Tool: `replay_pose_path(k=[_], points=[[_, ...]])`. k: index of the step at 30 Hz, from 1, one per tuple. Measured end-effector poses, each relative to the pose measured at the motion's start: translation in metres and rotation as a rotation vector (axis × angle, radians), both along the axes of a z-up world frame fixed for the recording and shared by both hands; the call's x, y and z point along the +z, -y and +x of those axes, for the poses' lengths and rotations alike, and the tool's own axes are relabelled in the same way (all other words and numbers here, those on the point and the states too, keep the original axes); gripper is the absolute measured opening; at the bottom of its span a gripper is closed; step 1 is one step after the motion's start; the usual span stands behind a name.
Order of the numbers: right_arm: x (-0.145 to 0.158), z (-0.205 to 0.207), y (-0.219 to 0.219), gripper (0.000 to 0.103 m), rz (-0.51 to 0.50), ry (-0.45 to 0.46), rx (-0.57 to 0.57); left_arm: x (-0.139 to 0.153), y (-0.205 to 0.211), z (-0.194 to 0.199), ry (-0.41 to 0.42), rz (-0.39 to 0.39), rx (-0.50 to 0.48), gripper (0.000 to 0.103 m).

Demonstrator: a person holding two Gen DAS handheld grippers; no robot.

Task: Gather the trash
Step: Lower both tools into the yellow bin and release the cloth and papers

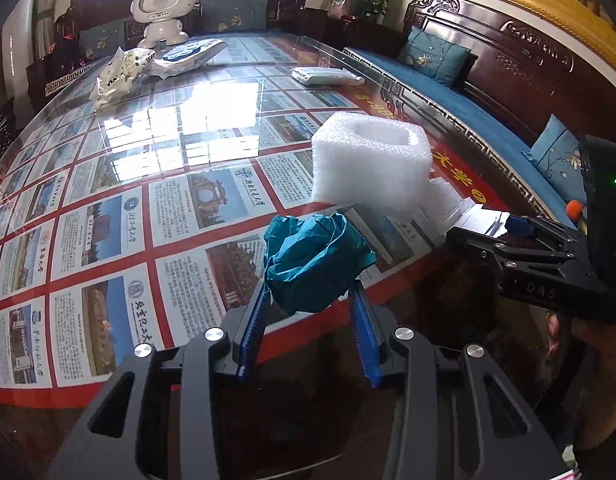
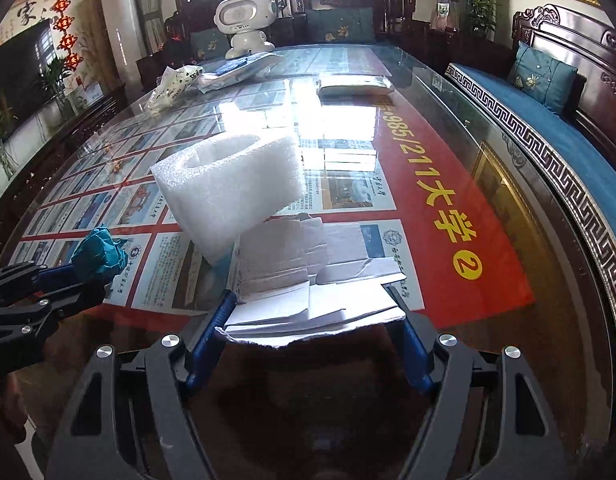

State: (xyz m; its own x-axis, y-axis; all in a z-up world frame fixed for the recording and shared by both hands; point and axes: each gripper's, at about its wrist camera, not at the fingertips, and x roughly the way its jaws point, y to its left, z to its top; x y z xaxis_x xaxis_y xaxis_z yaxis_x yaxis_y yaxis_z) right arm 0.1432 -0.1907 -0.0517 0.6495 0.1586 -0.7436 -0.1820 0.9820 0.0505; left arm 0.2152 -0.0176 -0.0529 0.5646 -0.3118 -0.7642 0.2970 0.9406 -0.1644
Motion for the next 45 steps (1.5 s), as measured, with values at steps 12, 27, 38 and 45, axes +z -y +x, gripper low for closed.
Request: replay_pose_path(k=[12,27,38,45], points=[[0.024,-0.095,0.013,0.072,0.017,0.062,0.037,0.015,0.023,-0.079,0.036,-0.014,-0.066,0.042],[0.016,-0.255,0.021,0.072,0.076,0.05,0.216,-0.001,0.038,-0.228,0.014,-0.025,-0.133,0.042],[-0.058,-0.321,0.035,0.072,0.068,-0.138,0.217,-0.092,0.061,-0.298,-0.233,-0.017,-0.202,0.042],[-0.101,-0.327,0.04,0.072,0.118,-0.259,0.172,-0.163,0.066,-0.307,-0.441,-0.009,-0.191,0.054]])
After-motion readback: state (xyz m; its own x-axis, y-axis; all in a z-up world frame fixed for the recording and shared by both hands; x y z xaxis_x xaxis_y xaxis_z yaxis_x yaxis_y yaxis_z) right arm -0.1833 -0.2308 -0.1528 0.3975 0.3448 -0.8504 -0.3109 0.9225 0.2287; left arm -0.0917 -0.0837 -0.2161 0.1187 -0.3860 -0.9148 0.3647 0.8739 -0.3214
